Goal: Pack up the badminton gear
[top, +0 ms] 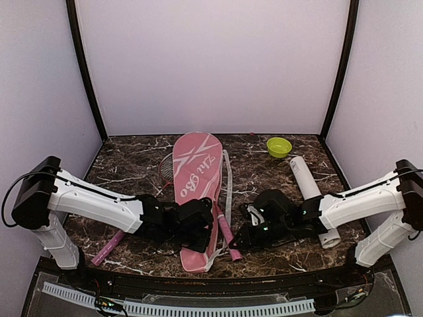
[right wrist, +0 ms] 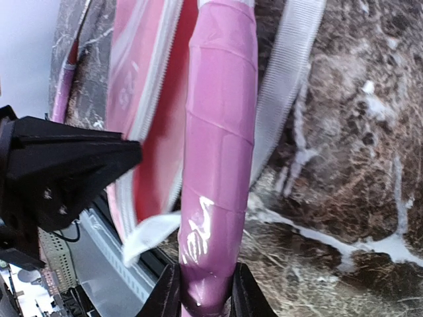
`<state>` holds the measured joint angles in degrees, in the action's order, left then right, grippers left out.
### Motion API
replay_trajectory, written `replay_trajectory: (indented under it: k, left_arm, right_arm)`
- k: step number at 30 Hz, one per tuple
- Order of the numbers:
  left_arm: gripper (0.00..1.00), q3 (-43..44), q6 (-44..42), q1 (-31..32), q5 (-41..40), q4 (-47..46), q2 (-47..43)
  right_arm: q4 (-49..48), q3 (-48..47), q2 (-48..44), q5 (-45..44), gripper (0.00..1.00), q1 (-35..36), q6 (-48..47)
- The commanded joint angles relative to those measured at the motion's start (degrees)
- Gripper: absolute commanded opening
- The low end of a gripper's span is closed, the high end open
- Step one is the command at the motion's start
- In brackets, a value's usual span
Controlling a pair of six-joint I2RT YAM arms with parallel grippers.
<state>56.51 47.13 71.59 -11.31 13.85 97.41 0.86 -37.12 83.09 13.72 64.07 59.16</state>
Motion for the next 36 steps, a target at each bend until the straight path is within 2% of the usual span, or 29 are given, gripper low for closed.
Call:
replay_trajectory:
  k: [1, 22, 36]
  left_arm:
    - [0.00, -0.49, -0.77, 0.30, 1.49, -3.72, -0.59]
    - [0.00, -1.33, -1.48, 0.47, 5.55, -10.33, 0.30]
    - [0.00, -2.30, -2.77, 0.48, 4.85, -10.40, 0.09]
  right_arm:
    - [-4.38, -2.87, 0.07, 1.50, 0.10, -0.05, -0.38]
    - [-8.30, -12.75, 11.60, 2.82, 0.09, -3.51, -2.03]
    - [-6.75, -19.33, 14.71, 5.35, 0.09, -6.31, -3.22]
